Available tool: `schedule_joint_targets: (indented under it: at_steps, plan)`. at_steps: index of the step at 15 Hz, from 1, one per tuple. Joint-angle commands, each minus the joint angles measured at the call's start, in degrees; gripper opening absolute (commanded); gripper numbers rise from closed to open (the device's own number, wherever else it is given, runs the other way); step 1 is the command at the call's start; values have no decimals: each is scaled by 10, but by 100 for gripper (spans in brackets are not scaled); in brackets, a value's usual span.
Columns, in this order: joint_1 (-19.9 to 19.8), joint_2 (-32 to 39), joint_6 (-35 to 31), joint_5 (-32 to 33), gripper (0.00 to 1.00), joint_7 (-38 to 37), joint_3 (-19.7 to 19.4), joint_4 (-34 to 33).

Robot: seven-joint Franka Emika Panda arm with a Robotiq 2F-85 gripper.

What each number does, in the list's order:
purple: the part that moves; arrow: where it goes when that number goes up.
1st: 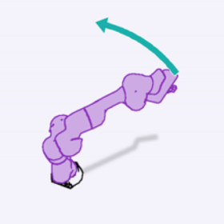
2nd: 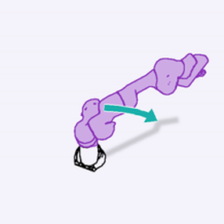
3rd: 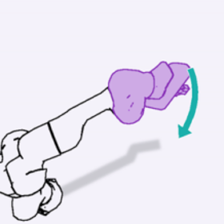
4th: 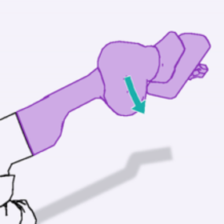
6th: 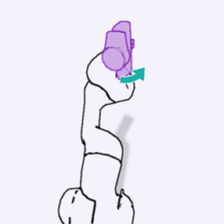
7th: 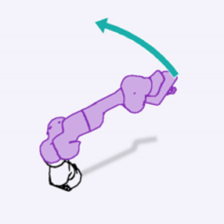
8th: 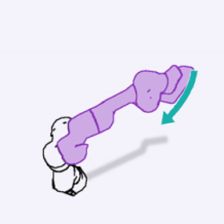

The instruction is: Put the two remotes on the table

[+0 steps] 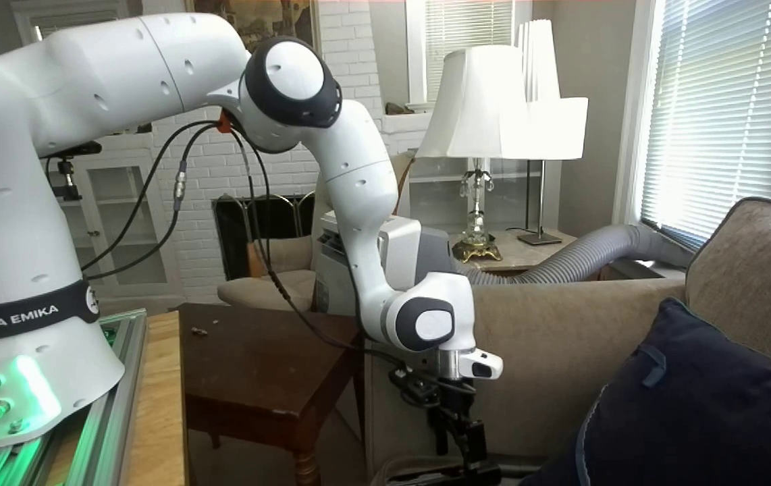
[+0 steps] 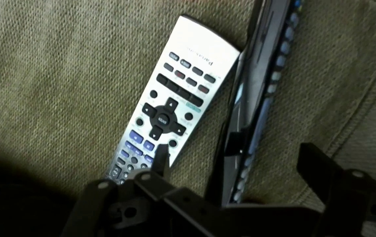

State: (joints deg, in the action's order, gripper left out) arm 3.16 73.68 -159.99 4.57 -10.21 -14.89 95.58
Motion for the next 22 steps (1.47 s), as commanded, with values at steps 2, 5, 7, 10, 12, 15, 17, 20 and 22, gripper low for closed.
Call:
schedule_joint_targets:
  at_steps: [2,5,7,10,12,15,17,20,22]
  plan:
    - [0,68,45,-13,74,-34,-3,-92]
    - [-3,90,55,-12,52,-40,-2,-120]
    - [-9,80,62,-11,38,-31,4,-114]
    - [-14,38,52,-7,16,-16,8,-72]
    - [-20,14,52,-4,11,-3,12,-50]
    - [-36,-25,55,7,10,41,23,-14]
    - [-54,-58,60,16,10,92,36,17]
    - [-69,-116,47,29,10,155,44,81]
    - [-72,-152,42,40,10,184,45,123]
